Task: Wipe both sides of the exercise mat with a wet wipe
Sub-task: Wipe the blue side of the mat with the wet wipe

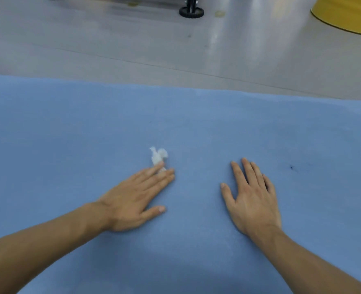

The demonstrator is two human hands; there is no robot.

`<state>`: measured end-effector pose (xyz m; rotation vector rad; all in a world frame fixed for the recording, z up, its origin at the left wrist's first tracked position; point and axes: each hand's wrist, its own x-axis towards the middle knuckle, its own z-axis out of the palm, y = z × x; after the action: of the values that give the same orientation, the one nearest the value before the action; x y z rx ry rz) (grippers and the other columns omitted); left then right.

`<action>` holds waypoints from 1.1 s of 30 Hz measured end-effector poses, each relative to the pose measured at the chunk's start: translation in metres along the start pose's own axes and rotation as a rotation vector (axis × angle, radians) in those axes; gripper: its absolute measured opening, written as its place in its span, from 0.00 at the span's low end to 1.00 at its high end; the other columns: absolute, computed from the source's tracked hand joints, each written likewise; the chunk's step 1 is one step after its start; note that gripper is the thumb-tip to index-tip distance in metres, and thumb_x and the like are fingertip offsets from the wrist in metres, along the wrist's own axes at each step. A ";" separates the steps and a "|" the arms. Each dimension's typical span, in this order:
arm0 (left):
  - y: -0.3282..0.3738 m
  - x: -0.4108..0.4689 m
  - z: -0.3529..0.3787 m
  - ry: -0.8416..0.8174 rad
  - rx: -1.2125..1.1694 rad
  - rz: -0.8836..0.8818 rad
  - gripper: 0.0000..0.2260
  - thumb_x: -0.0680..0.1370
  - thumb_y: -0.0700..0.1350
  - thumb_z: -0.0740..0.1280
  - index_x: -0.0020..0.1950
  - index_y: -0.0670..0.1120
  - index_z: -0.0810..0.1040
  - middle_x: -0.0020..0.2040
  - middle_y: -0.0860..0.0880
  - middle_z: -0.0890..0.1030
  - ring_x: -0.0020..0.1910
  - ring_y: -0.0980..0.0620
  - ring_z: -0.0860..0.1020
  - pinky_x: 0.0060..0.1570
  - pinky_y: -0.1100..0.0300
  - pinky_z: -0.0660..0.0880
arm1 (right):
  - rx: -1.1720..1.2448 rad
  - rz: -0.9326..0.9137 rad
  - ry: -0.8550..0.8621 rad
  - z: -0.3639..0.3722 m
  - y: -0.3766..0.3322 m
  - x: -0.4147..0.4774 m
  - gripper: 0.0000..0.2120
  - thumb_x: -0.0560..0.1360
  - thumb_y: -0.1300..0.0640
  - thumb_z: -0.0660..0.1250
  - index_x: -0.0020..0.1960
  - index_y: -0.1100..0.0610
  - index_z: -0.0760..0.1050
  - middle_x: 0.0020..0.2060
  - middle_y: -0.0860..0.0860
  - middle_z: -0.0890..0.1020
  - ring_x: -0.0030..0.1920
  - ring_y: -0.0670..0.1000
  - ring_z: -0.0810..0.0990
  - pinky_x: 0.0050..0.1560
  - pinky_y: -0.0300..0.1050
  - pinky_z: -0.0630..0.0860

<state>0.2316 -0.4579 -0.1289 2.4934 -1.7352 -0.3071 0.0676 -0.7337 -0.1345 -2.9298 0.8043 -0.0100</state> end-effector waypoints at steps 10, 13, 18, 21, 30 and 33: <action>0.031 0.032 -0.007 0.006 0.071 0.063 0.25 0.85 0.62 0.47 0.83 0.63 0.51 0.84 0.55 0.44 0.82 0.49 0.38 0.80 0.48 0.38 | -0.007 0.004 0.002 0.002 0.001 0.000 0.36 0.77 0.33 0.41 0.82 0.46 0.54 0.82 0.47 0.54 0.81 0.49 0.49 0.79 0.50 0.51; 0.021 0.057 -0.010 -0.102 0.024 0.046 0.27 0.82 0.64 0.40 0.82 0.65 0.47 0.83 0.57 0.38 0.81 0.56 0.35 0.79 0.53 0.35 | -0.010 0.009 0.008 0.002 0.001 0.000 0.36 0.77 0.33 0.41 0.82 0.46 0.55 0.82 0.47 0.54 0.81 0.49 0.50 0.79 0.50 0.52; 0.011 0.090 -0.012 0.094 -0.124 -0.146 0.25 0.86 0.54 0.52 0.83 0.51 0.56 0.84 0.53 0.54 0.82 0.54 0.50 0.80 0.53 0.53 | -0.006 0.009 -0.003 0.001 0.001 0.000 0.36 0.77 0.33 0.40 0.82 0.46 0.53 0.82 0.47 0.53 0.81 0.49 0.49 0.79 0.50 0.51; 0.014 0.089 -0.012 0.154 -0.221 -0.194 0.26 0.84 0.37 0.54 0.82 0.52 0.59 0.82 0.57 0.57 0.81 0.57 0.56 0.78 0.61 0.57 | -0.001 0.006 -0.006 0.000 0.000 0.000 0.37 0.77 0.33 0.40 0.82 0.46 0.52 0.82 0.47 0.52 0.81 0.49 0.48 0.79 0.50 0.50; -0.031 0.019 -0.008 0.170 -0.267 -0.330 0.31 0.78 0.34 0.54 0.82 0.48 0.59 0.81 0.56 0.55 0.82 0.55 0.53 0.77 0.66 0.42 | 0.009 -0.007 -0.020 -0.001 0.001 -0.001 0.36 0.78 0.33 0.39 0.83 0.46 0.49 0.82 0.47 0.49 0.82 0.48 0.44 0.80 0.50 0.47; -0.025 0.035 -0.008 0.069 -0.196 -0.294 0.35 0.79 0.64 0.48 0.84 0.52 0.51 0.83 0.58 0.48 0.81 0.61 0.44 0.77 0.65 0.38 | 0.007 -0.003 -0.011 -0.001 0.001 -0.001 0.36 0.78 0.33 0.40 0.83 0.46 0.50 0.82 0.47 0.50 0.82 0.49 0.46 0.80 0.50 0.48</action>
<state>0.2680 -0.4820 -0.1298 2.5742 -1.2456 -0.3861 0.0659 -0.7338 -0.1333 -2.9223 0.7974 0.0028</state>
